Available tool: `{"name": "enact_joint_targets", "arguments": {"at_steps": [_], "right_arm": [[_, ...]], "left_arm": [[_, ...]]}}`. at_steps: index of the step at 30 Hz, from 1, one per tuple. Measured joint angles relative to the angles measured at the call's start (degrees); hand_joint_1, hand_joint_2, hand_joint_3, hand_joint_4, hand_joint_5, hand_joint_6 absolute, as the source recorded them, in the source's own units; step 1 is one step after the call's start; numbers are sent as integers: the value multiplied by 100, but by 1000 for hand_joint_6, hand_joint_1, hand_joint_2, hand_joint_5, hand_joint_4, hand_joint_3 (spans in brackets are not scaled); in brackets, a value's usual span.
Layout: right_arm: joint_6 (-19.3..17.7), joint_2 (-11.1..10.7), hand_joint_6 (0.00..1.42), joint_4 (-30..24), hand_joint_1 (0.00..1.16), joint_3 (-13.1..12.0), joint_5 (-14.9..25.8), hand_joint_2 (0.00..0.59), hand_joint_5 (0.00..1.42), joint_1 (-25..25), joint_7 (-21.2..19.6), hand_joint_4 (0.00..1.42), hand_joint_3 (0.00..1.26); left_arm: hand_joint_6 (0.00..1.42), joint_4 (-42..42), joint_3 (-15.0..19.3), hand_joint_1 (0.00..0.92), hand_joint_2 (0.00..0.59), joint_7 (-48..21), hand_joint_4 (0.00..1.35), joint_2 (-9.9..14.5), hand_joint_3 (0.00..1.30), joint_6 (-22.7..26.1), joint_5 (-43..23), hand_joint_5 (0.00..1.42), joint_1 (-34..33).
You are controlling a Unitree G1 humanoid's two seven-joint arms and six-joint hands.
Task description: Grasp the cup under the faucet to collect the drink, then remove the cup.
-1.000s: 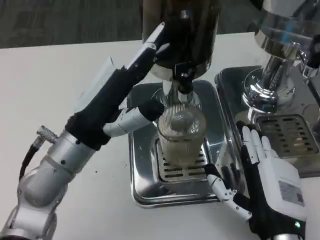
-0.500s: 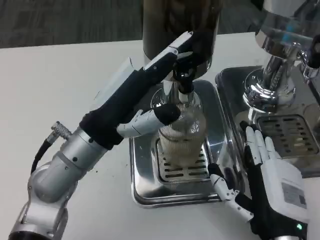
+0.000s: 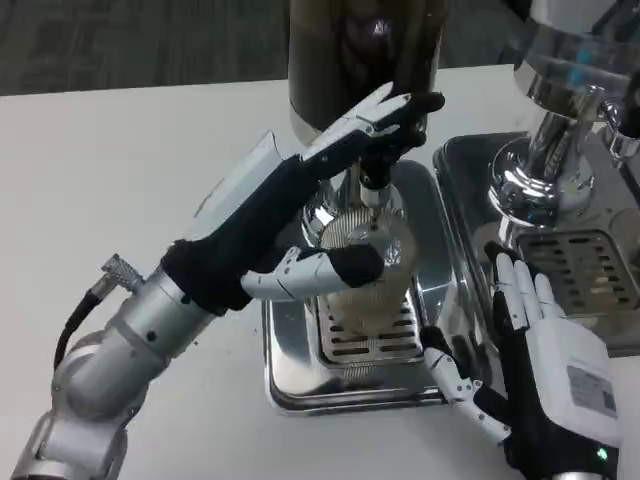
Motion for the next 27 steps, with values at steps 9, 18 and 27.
{"name": "enact_joint_targets", "arguments": {"at_steps": [9, 18, 27], "right_arm": [[-15, 81, 112, 16, 175, -16, 37, 334, 0, 0, -1, 0, 0], [-45, 84, 183, 38, 242, -50, 62, 342, 0, -2, -1, 0, 0], [-629, 84, 223, 40, 454, -290, 949, 282, 0, -20, 121, 0, 0]], "left_arm": [[232, -26, -56, 0, 102, 295, 33, 81, 169, -237, 429, 238, 27], [234, -67, -56, 0, 104, 795, 43, 217, 179, -472, 1170, 239, 27], [234, -108, -153, 0, 105, 1233, 46, 354, 192, -544, 1583, 239, 26]]}}
